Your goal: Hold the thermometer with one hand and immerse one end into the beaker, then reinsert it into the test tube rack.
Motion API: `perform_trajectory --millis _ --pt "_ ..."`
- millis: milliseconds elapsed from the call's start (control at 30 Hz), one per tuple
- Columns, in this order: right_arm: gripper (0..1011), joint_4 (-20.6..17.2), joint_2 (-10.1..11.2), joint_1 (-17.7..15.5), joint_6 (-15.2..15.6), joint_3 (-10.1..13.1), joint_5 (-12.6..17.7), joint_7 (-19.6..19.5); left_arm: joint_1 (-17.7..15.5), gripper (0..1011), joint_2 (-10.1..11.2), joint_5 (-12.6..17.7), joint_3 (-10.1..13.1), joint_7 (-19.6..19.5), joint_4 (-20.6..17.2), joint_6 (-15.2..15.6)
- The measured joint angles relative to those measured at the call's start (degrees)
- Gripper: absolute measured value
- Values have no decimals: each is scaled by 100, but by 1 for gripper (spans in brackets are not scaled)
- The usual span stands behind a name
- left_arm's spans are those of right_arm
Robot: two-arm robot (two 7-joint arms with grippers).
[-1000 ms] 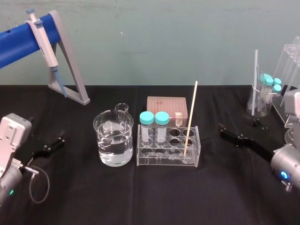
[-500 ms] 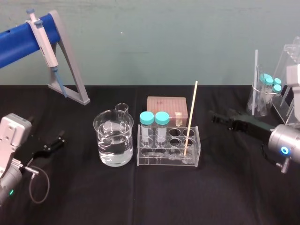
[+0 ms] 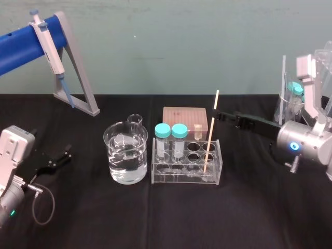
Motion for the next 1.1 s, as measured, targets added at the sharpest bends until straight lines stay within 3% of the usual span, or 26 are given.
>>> perform_trajectory --millis 433,733,967,1100 --pt "1003 833 -406 541 59 -361 77 -224 0 1004 0 0 0 0 0 0" --pt "998 1230 -564 806 -158 -588 21 -253 0 1004 0 0 0 0 0 0" --pt "863 1288 -578 848 -183 -656 42 -266 0 1004 0 0 0 0 0 0" --pt "711 1310 -569 861 -186 -689 64 -262 0 1004 0 0 0 0 0 0"
